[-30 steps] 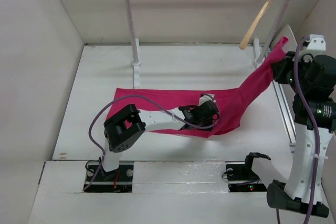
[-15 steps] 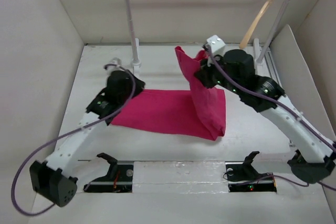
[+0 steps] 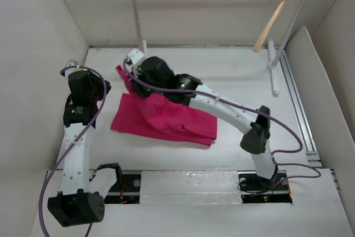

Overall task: Place the trousers on the hanger
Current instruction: Fold the trousers at the center of the board.

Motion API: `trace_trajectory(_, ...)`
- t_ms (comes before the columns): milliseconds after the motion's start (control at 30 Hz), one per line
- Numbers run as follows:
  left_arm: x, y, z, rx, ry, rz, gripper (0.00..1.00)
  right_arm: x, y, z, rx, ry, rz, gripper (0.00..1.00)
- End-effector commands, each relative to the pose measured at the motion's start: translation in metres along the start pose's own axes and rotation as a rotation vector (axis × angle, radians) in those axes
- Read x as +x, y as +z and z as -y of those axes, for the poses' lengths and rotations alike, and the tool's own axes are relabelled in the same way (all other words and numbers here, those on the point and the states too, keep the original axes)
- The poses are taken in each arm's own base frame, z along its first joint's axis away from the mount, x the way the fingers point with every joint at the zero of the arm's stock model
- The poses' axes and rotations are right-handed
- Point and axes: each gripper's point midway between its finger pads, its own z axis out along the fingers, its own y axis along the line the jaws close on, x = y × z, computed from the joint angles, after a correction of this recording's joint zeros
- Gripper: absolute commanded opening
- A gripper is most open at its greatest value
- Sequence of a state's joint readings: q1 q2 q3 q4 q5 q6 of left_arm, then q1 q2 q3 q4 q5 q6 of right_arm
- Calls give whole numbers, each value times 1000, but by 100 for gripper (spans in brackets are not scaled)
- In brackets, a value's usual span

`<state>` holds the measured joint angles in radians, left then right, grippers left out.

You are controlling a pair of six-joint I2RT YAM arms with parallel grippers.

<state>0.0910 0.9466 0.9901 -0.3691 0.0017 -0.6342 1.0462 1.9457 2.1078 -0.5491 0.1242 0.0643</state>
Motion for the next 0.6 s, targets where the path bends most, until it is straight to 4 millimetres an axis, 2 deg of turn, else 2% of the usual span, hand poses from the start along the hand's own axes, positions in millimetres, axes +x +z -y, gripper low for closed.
trace_trajectory(0, -32, -17, 20, 48, 45, 67, 23, -15, 28, -75, -200, 46, 82, 28)
trace_trajectory(33, -36, -17, 15, 15, 49, 80, 23, -6, 37, -83, -207, 58, 61, 45)
trace_trajectory(67, -42, -19, 14, -3, 52, 100, 25, 14, 50, -93, -253, 58, 6, 59)
trace_trajectory(100, -46, -21, 16, -2, 62, 107, 26, 23, 48, -100, -269, 53, -27, 66)
trace_trajectory(167, -41, -19, 14, -1, 67, 88, 28, 41, 42, -99, -278, 49, -74, 71)
trace_trajectory(200, -37, -18, 14, 4, 68, 75, 29, 22, 30, -97, -277, 52, -31, 71)
trace_trajectory(233, -33, -15, 14, 15, 67, 64, 29, 44, 27, -92, -261, 35, -75, 71)
trace_trajectory(267, -22, -13, 16, 48, 67, 25, 30, 47, 22, -83, -249, 36, -77, 71)
trace_trajectory(300, -4, -7, 7, 43, 65, -19, 30, 31, -4, -75, -248, 38, -37, 71)
trace_trajectory(333, 4, -3, 8, 68, 57, -38, 30, 66, -6, -59, -222, 35, -111, 68)
trace_trajectory(367, 20, 0, 8, 98, 53, -90, 31, 74, -14, -51, -214, 37, -115, 62)
trace_trajectory(400, 44, 7, -4, 94, 47, -149, 31, 84, -24, -42, -199, 40, -125, 53)
trace_trajectory(433, 52, 13, -5, 116, 45, -162, 31, 80, -46, -33, -188, 44, -103, 22)
trace_trajectory(467, 73, 18, -5, 128, 54, -227, 32, 129, -51, -20, -143, 49, -200, 8)
trace_trajectory(500, 94, 24, -14, 106, 56, -278, 32, 147, -59, -7, -110, 53, -236, 0)
trace_trajectory(533, 104, 29, -14, 115, 59, -297, 32, 154, -75, 2, -92, 52, -235, 0)
trace_trajectory(567, 126, 35, -16, 126, 49, -378, 32, 201, -83, 13, -65, 69, -331, 0)
